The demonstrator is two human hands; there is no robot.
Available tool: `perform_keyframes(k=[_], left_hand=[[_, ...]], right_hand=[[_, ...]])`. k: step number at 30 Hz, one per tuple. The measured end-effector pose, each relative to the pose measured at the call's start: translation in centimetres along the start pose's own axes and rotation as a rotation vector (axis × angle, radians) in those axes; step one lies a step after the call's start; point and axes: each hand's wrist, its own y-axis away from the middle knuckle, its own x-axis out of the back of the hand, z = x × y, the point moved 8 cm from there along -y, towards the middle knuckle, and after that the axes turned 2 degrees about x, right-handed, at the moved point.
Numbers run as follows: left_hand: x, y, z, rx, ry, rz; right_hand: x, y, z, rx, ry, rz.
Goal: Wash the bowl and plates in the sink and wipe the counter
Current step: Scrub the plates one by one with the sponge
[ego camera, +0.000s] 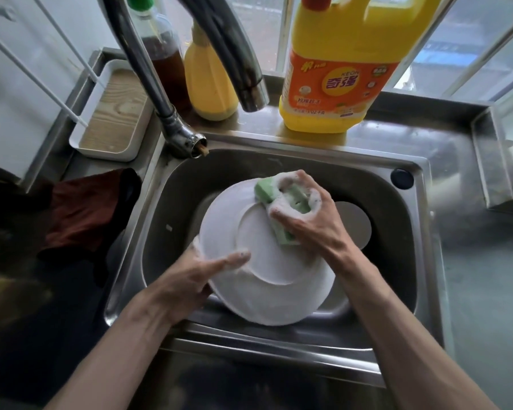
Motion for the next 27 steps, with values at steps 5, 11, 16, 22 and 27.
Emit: perform_keyframes(k=[5,11,16,22,27], left_hand=[[0.5,-2.3,1.3,-0.040,0.021,0.067],[1.9,-2.1,-0.7,-0.076,0.041,0.311],[1.4,-1.6,-0.9,-0.111,0.063,0.309],[1.4,-0.7,0.0,-0.235,0.120,0.333],[1.1,-0.1,-0.9,-0.192,0.068,0.286]], right_hand=[[-1.0,0.4,-0.2,0.098,0.151,-0.042],[-2.9,1.6,-2.0,0.309,0.334,0.080],[-1.3,1.8,-0.2,0.165,0.305,0.261],[0.6,3.3,4.6,-0.271,-0.135,0.398],[0.2,1.7,3.0,-0.122,-0.276,0.273]])
